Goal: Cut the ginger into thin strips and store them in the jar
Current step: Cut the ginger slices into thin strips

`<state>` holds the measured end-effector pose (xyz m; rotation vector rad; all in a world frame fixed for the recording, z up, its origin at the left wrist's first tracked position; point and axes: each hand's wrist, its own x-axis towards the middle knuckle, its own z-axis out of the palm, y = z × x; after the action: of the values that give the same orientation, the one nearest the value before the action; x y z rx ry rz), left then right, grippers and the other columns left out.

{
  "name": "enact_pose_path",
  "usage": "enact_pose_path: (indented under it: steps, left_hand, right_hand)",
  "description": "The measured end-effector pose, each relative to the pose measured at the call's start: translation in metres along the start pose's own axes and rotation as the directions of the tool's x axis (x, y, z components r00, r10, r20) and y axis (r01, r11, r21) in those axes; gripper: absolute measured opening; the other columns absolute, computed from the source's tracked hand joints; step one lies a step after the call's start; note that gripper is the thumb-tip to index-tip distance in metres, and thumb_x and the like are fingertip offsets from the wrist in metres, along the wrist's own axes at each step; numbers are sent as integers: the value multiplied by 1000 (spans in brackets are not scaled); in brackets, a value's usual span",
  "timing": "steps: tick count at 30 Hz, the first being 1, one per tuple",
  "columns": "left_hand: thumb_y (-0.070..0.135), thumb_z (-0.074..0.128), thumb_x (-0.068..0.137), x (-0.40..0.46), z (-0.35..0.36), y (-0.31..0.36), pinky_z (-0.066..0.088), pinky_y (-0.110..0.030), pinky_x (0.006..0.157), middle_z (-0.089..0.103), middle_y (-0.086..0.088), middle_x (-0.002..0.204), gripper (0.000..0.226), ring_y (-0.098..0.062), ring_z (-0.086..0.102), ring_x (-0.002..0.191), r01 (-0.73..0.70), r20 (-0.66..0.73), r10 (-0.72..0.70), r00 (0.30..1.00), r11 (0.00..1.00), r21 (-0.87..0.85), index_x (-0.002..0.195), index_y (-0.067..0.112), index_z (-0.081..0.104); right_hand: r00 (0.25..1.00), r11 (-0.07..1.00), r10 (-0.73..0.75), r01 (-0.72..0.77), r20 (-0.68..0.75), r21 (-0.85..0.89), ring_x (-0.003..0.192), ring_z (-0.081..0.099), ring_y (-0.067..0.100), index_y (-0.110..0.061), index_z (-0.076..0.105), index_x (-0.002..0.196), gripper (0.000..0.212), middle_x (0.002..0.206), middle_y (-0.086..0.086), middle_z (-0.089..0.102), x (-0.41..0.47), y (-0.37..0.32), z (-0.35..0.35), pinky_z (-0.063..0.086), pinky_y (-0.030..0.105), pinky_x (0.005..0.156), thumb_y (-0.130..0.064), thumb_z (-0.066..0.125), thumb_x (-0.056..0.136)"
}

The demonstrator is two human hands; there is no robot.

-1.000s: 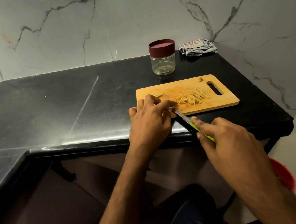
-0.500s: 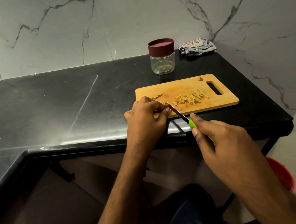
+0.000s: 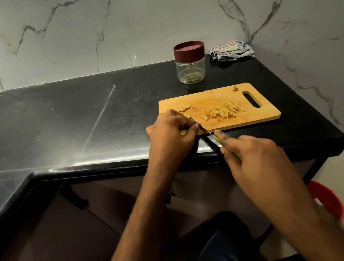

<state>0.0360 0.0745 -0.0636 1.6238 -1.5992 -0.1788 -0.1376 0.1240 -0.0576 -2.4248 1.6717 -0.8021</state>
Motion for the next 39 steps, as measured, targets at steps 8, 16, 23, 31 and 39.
enact_pose_path:
  steps: [8,16,23,31,39]
  left_hand:
    - [37,70,90,-3,2,0,30,-40,93,58,13,103,3,-6,48,103,-6,-6,7,1000,999,37,92,36,68]
    - [34,52,101,-5,4,2,19,-33,87,42,9,114,24,-8,38,112,-157,122,129,984,954,257,119,45,63]
    - [37,62,95,-4,4,0,24,-33,93,50,13,113,26,-6,47,109,-64,36,59,998,988,140,121,34,59]
    - [40,65,93,-4,5,-1,28,-35,92,52,15,106,17,-6,46,104,-25,14,24,1000,993,114,108,32,63]
    - [35,79,82,0,1,-6,53,-49,88,62,13,91,8,-6,60,89,37,-15,-39,999,993,-114,88,31,79]
  right_hand:
    - [998,996,64,-65,-4,-67,63,45,8,-47,43,136,42,70,-10,41,-9,11,-10,36,26,51,-41,45,94]
    - [998,994,64,-61,22,-87,66,46,7,-46,35,140,46,76,-10,41,-9,7,-8,41,24,54,-43,40,95]
    - [998,998,62,-62,-21,24,63,43,2,-35,49,136,44,76,-12,48,-9,8,-5,28,15,51,-39,44,93]
    - [995,998,66,-67,-70,-12,61,44,5,-35,49,137,43,76,-9,48,-5,13,-14,29,19,48,-36,49,94]
    - [999,998,22,-20,-44,55,60,41,0,-31,52,135,43,73,-12,45,-8,1,-7,24,14,50,-36,48,92]
